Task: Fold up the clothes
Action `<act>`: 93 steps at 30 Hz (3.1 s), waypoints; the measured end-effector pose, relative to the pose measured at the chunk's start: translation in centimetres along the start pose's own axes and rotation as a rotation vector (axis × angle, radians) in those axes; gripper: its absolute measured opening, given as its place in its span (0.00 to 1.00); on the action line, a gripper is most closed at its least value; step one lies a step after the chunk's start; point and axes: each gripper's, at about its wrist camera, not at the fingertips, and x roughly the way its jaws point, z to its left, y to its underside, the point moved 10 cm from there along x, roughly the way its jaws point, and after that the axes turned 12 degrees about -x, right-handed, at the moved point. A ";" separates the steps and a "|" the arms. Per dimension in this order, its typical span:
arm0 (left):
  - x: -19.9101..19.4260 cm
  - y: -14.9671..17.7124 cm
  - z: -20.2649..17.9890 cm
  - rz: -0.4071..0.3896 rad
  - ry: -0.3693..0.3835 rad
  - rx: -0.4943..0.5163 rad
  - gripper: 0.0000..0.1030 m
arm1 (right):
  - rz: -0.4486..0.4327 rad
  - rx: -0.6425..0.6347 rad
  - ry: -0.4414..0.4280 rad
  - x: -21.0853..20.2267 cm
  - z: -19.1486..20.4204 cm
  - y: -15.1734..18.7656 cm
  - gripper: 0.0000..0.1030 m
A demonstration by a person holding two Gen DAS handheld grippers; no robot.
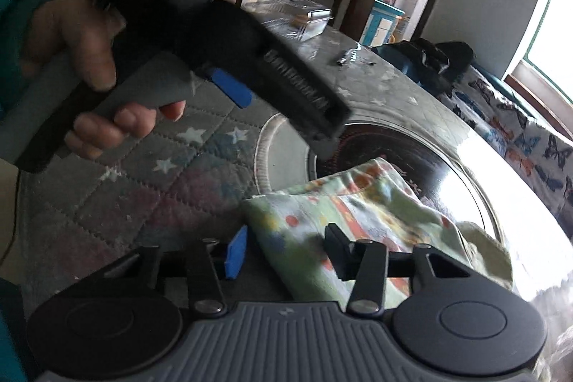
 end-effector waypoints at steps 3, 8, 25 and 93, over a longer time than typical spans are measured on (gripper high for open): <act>0.0 0.1 -0.1 0.025 0.035 -0.041 1.00 | -0.009 0.011 0.001 -0.1 -0.1 -0.1 0.27; 0.2 0.6 -1.2 0.084 0.105 -0.130 1.00 | -0.069 0.084 -0.011 -1.5 -1.2 -0.5 0.18; 3.1 2.0 -5.5 0.255 0.267 -0.335 0.60 | -0.189 0.270 -0.050 -6.6 -4.0 0.5 0.11; 5.0 1.8 -25.7 0.191 0.386 0.145 0.09 | -0.003 0.830 0.713 -22.6 -26.1 25.0 0.09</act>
